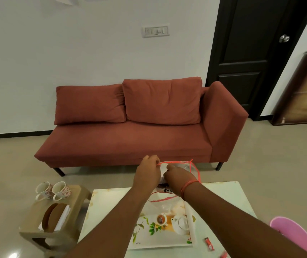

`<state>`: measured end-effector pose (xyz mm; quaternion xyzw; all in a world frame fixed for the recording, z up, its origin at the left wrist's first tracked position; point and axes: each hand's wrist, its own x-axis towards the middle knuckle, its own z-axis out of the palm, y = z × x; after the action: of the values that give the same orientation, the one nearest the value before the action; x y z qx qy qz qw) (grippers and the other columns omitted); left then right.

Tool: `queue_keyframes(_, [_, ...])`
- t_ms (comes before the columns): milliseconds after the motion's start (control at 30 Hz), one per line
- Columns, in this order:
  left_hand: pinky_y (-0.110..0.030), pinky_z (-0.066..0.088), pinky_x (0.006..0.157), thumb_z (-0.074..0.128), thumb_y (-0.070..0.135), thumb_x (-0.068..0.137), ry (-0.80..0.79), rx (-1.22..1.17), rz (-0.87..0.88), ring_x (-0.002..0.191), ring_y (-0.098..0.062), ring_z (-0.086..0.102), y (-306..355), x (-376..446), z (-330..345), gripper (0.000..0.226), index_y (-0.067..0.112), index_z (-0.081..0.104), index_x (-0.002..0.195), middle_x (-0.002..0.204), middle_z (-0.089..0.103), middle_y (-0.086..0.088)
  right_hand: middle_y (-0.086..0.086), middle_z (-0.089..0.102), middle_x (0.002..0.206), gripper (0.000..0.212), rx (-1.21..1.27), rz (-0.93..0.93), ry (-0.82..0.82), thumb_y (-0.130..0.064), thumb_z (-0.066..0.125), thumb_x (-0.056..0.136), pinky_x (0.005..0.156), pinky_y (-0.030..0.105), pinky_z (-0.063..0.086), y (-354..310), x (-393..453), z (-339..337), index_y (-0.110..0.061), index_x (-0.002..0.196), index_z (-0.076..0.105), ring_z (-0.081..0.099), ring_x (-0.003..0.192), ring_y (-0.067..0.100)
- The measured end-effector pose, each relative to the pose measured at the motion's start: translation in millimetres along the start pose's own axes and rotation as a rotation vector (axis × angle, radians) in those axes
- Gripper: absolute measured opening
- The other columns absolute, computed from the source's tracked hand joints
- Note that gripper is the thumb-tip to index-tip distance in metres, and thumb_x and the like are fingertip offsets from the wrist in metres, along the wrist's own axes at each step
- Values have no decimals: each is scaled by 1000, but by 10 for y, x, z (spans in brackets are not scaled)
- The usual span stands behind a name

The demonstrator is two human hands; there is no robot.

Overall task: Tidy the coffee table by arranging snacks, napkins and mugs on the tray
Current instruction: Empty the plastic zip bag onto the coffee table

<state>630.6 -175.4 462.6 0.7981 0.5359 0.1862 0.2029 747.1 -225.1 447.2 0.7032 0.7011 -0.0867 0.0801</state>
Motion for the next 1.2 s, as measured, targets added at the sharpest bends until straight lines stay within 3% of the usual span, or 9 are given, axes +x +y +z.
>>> queue_keyframes(100, [-34, 43, 64, 49, 11, 93, -46, -10, -80, 81, -24, 57, -165, 33, 40, 14, 18, 57, 85, 93, 60, -7, 10, 54, 120, 28, -24, -61, 102, -6, 51, 94, 87, 40, 50, 78, -103, -3, -12, 116, 66, 61, 105, 30])
queue_keyframes(233, [-39, 50, 66, 48, 13, 91, -88, -150, -202, 76, -24, 59, -303, 58, 73, 15, 10, 61, 83, 80, 62, -5, 3, 60, 113, 26, -25, -141, 291, -16, 60, 91, 85, 42, 51, 200, -250, 19, -19, 117, 65, 61, 102, 27])
queue_keyframes(400, [-21, 34, 41, 54, 18, 93, -174, -336, -293, 54, -16, 45, -362, 78, 35, 14, 10, 60, 82, 69, 53, -1, 3, 56, 133, 34, 108, -217, 345, -24, 59, 95, 100, 39, 49, 317, -330, 55, -19, 128, 61, 56, 116, 25])
queue_keyframes(567, [-20, 33, 41, 43, 3, 92, -280, -582, -477, 50, -16, 40, -403, 81, -14, 20, 10, 60, 87, 67, 52, -7, -3, 51, 137, 40, 375, -216, 374, -24, 61, 94, 95, 33, 52, 391, -368, -25, -19, 134, 57, 59, 112, 20])
queue_keyframes(733, [-24, 34, 51, 49, 14, 99, -234, -728, -591, 56, -20, 42, -379, 114, 60, 25, 16, 57, 75, 68, 51, -7, -13, 56, 123, 42, 767, -230, 508, -9, 69, 88, 87, 6, 41, 311, -317, -157, -20, 129, 64, 52, 104, -6])
queue_keyframes(833, [-23, 38, 48, 48, 16, 101, -181, -697, -566, 57, -20, 47, -395, 114, 68, 24, 14, 60, 79, 70, 56, -7, -10, 66, 118, 29, 1171, -124, 510, -24, 71, 90, 94, 27, 53, 252, -250, -149, -24, 118, 70, 62, 107, 1])
queue_keyframes(933, [-32, 46, 58, 48, 20, 100, -127, -672, -560, 67, -26, 53, -478, 97, 91, 20, 10, 61, 89, 80, 60, -12, 0, 73, 115, 33, 1600, -8, 495, -34, 70, 86, 97, 46, 53, 194, -196, -138, -20, 116, 69, 67, 111, 19])
queue_keyframes(1067, [-30, 47, 57, 49, 22, 100, -65, -635, -601, 70, -23, 55, -632, 23, 144, 18, 10, 62, 97, 85, 61, -11, 8, 74, 109, 38, 2098, 56, 536, -30, 70, 77, 89, 45, 57, 214, -142, -187, -11, 111, 68, 69, 104, 26])
queue_keyframes(1200, [-26, 41, 51, 49, 20, 100, -16, -629, -667, 65, -18, 50, -828, -160, 274, 18, 7, 62, 100, 83, 59, -7, 10, 72, 111, 25, 2193, 214, 499, -24, 62, 89, 85, 42, 58, 337, -72, 30, -13, 111, 67, 70, 99, 21])
